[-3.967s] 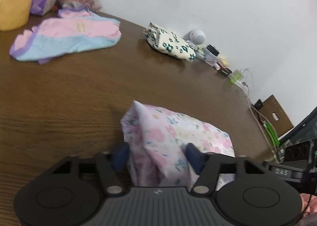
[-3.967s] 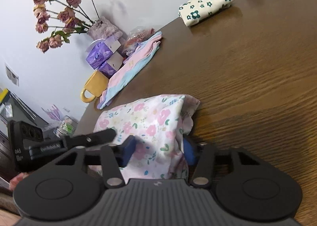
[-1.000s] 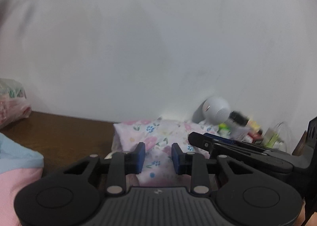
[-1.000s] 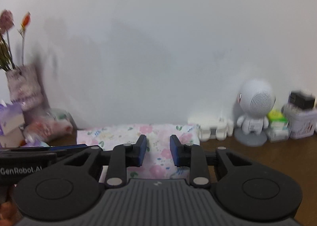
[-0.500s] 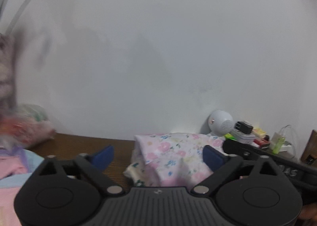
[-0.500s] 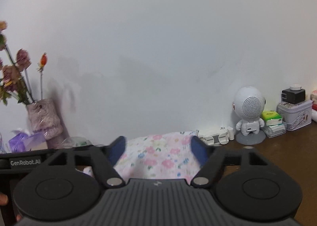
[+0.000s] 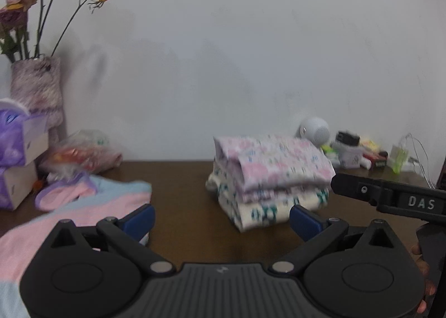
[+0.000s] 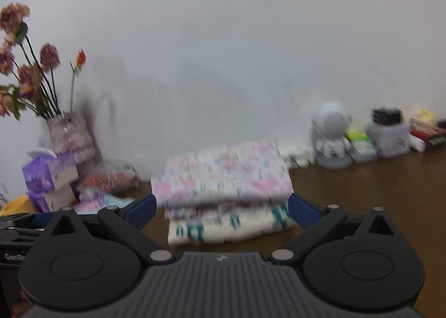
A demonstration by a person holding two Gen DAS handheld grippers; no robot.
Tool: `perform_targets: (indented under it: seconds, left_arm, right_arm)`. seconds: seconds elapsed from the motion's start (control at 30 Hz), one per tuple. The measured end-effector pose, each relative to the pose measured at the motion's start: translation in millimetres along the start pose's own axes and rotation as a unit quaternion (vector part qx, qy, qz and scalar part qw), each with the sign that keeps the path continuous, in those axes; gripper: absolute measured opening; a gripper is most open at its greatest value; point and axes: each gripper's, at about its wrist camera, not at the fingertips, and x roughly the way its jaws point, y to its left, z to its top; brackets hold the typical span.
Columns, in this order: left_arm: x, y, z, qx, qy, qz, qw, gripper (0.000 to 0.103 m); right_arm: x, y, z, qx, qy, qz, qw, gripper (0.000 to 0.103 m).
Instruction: Fold clothes
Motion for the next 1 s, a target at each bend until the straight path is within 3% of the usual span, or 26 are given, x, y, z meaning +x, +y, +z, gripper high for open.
perform_targets:
  seconds: [0.07,0.6,1.0]
  left_arm:
    - [-18.9,-1.0,-8.0,0.004,0.002,-0.002,1.0,0.103]
    - [-184.9,-13.7,-70.9,0.003,0.038,0.008,0.9993,0.103]
    - [-269.5,-9.9,-129.0,0.0,0.061,0.017,0.998,0.103]
  right_arm:
    - [-15.4,6.4,-8.1,0.0,0.015,-0.015,1.0,0.103]
    - [-157.2,62.4,-55.9,-0.022,0.081,0.007,0.996,0.103]
    - [-235.0,95.0,-108.9,-0.036,0.108,-0.009,0.993,0.103]
